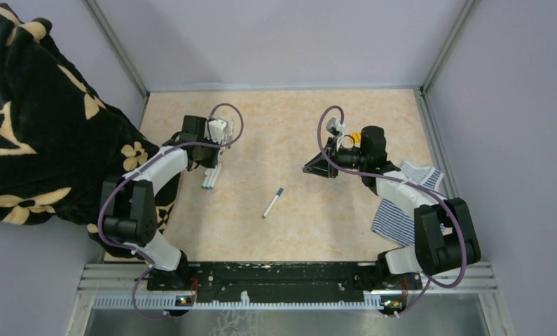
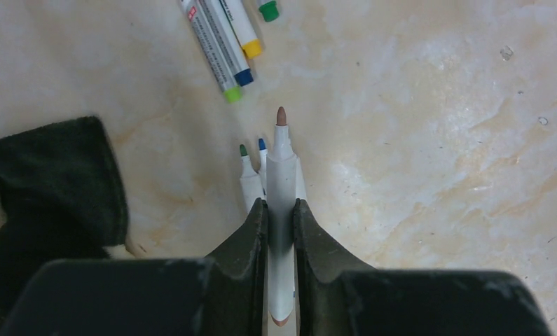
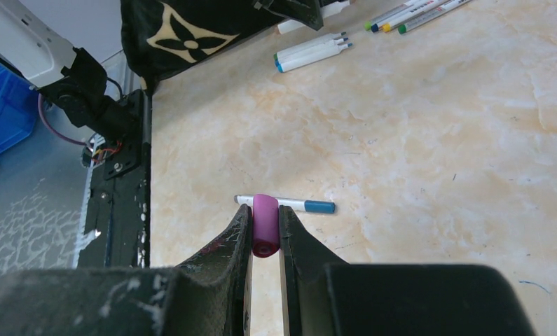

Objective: Open the pen caps
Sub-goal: Place the pen at the center of the board.

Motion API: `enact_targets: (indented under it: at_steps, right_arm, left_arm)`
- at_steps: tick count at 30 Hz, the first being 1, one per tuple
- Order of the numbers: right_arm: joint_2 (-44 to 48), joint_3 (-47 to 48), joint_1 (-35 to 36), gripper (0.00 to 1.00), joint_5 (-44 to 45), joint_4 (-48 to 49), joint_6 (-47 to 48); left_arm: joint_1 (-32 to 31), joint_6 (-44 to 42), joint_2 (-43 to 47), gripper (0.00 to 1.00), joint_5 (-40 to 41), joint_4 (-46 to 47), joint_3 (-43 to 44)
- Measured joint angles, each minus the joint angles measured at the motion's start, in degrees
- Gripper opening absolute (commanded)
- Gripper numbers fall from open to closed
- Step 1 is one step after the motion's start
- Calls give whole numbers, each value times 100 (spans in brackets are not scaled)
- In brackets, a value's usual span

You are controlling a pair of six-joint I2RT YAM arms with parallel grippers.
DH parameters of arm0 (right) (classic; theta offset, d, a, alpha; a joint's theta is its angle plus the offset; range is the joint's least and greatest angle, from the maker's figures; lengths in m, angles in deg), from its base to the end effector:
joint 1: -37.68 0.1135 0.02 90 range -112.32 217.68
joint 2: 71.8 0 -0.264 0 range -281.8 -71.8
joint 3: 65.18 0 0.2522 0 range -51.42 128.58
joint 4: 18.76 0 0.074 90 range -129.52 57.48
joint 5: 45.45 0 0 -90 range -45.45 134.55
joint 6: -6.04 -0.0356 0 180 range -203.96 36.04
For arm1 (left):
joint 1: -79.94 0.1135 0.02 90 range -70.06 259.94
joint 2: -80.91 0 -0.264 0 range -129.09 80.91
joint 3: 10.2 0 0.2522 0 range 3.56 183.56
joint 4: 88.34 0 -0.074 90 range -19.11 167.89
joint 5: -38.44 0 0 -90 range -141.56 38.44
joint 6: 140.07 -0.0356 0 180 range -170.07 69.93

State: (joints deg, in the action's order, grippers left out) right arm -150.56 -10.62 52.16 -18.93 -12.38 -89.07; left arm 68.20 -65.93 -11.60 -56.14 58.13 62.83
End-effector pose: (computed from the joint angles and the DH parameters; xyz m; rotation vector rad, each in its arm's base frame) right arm 0.2672 0.1019 0.2415 -0.9143 1.6523 1.2628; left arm 0.3276 -0.0710 0.2057 0.6270 2.4130 -0.0697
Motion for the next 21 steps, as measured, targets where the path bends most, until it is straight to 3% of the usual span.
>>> enact_targets:
  at_steps: [21]
  right_arm:
    - [39,-4,-2,0,42,0,15]
  left_arm:
    - [1222,2,-328,1,-1316,-345,114]
